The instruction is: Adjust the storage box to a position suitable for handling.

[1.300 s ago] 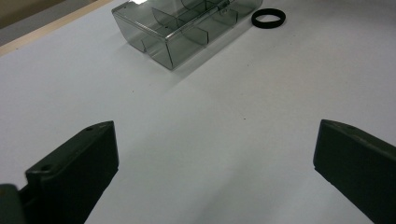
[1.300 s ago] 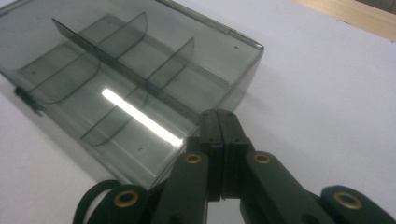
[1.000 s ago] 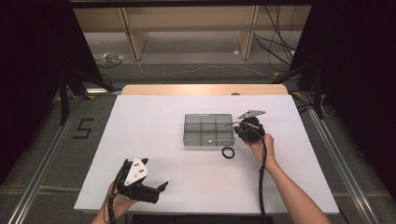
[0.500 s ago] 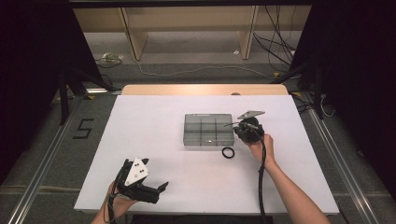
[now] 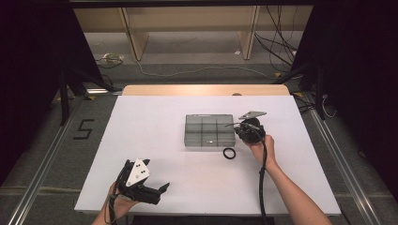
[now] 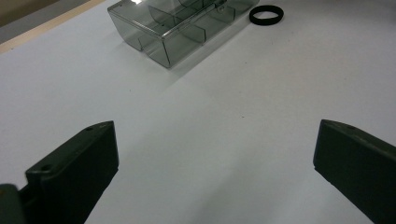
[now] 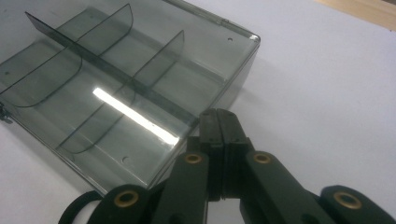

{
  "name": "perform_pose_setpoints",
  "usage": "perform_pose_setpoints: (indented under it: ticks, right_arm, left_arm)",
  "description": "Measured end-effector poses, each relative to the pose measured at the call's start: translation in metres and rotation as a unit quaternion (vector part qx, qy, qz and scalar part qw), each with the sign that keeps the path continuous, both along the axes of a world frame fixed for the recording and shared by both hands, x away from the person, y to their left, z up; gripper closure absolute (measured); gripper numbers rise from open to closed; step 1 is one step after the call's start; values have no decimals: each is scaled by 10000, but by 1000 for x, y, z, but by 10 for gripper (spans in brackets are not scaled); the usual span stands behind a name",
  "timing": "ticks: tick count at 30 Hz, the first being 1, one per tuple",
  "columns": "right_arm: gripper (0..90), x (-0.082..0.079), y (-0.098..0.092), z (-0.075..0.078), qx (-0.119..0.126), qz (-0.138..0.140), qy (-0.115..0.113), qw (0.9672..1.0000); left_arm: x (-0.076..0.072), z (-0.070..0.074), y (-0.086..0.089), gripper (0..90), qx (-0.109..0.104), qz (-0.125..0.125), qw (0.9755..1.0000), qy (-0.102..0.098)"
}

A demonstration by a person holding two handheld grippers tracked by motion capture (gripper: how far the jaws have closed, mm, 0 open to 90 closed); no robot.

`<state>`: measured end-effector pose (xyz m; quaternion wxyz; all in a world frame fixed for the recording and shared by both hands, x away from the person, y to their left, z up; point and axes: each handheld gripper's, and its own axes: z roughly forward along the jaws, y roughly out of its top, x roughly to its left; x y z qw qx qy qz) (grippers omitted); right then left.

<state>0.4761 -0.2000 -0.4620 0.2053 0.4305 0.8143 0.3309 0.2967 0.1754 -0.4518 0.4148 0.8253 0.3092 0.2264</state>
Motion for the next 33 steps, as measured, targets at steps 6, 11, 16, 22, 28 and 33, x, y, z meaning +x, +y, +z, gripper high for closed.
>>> perform_pose_setpoints:
  ticks: [6, 11, 16, 22, 28, 33]
  right_arm:
    - [900, 2, 1, -6, -135, 11, 177, 9998]
    - [900, 2, 1, -6, -112, 12, 178, 9998]
    - [900, 1, 3, -7, -95, 36, 176, 9998]
    - [900, 0, 5, -7, -117, 76, 172, 9998]
    - [900, -1, 9, -6, -107, 135, 154, 9997]
    - [900, -1, 10, -7, -123, 147, 125, 9997]
  left_arm:
    - [0, 0, 0, 0, -16, -8, 10000, -9]
    - [0, 0, 0, 0, -1, -14, 10000, 11]
    - [0, 0, 0, 0, 9, -25, 10000, 6]
    - [0, 0, 0, 0, 10, -16, 10000, 5]
    - [0, 0, 0, 0, 28, -38, 10000, 13]
    - [0, -1, -1, 0, 29, -37, 10000, 20]
